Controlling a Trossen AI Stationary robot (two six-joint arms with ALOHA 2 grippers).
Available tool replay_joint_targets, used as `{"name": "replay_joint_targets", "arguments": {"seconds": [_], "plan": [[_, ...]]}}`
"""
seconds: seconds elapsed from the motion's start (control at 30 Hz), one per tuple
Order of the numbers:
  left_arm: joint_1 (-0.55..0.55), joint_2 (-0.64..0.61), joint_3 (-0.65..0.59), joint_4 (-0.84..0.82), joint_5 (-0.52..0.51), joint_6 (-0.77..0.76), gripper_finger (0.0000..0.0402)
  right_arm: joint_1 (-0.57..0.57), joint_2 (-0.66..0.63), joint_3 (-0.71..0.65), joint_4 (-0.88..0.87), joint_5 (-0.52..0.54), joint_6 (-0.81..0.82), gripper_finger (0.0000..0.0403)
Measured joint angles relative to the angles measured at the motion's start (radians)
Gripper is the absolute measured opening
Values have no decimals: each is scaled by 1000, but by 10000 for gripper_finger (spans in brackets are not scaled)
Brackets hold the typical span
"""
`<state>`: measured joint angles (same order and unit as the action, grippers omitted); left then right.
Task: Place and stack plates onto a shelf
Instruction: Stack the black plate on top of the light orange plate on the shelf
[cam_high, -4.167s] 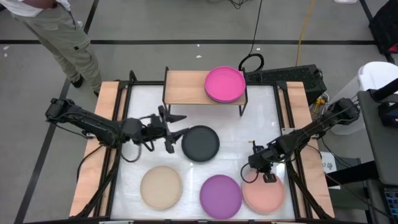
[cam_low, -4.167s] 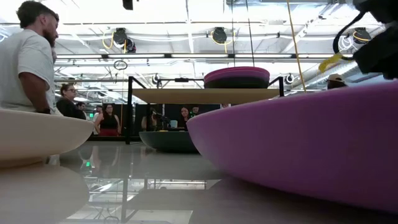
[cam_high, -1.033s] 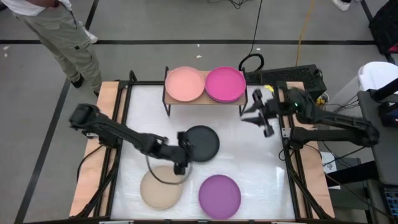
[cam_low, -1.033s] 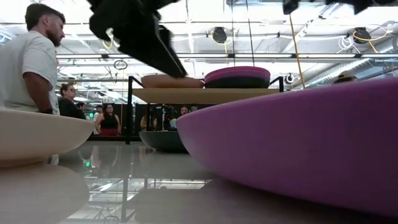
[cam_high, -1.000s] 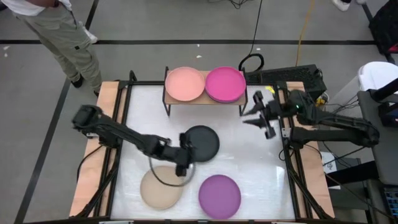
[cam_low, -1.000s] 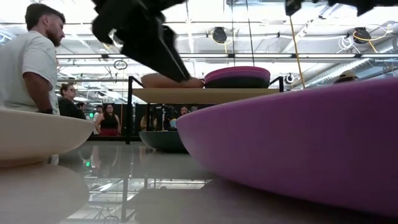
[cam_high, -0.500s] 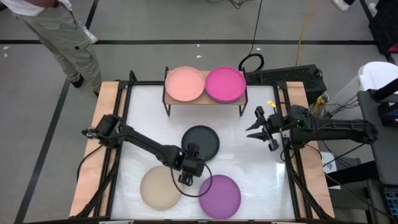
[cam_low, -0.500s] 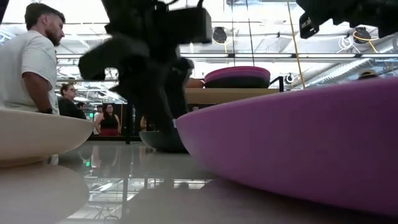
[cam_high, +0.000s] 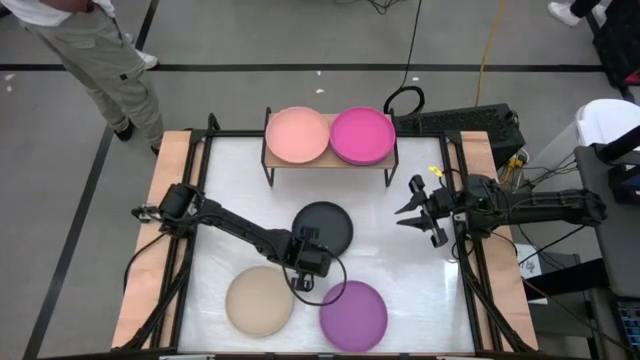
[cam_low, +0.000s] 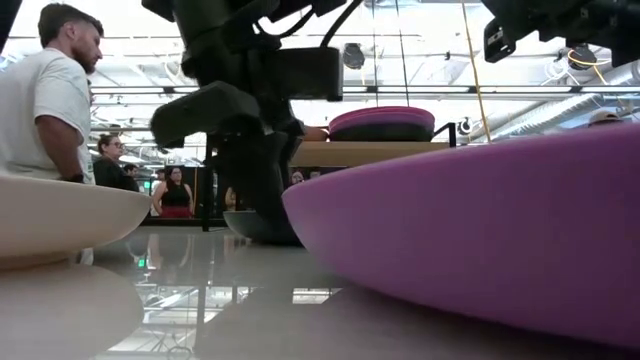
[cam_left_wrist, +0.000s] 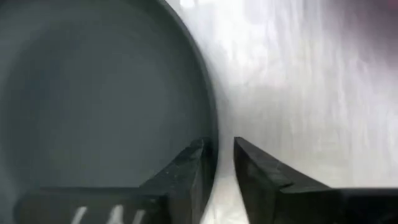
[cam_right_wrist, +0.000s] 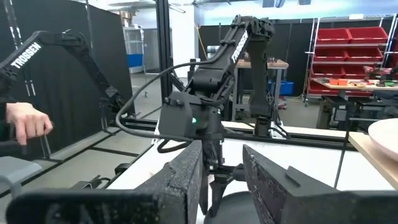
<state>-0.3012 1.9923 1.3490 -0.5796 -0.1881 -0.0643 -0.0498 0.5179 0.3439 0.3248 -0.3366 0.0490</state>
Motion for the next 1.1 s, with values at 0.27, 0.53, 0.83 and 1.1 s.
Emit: {"name": "replay_joint_targets", "arguments": {"seconds": [0.27,0.53,0.83,1.1], "plan": [[3,0,-27,25,4,-7,65,13,0,0,0,0,11,98],[-7,-4,29,9,-55,13,12,13,0,0,0,0,18,98],[-45,-36,355,-448,-253,33,10,13,0,0,0,0,18,98],[26,-134,575,-734,-506,62,10,13,-2,0,5,0,18,98]]}}
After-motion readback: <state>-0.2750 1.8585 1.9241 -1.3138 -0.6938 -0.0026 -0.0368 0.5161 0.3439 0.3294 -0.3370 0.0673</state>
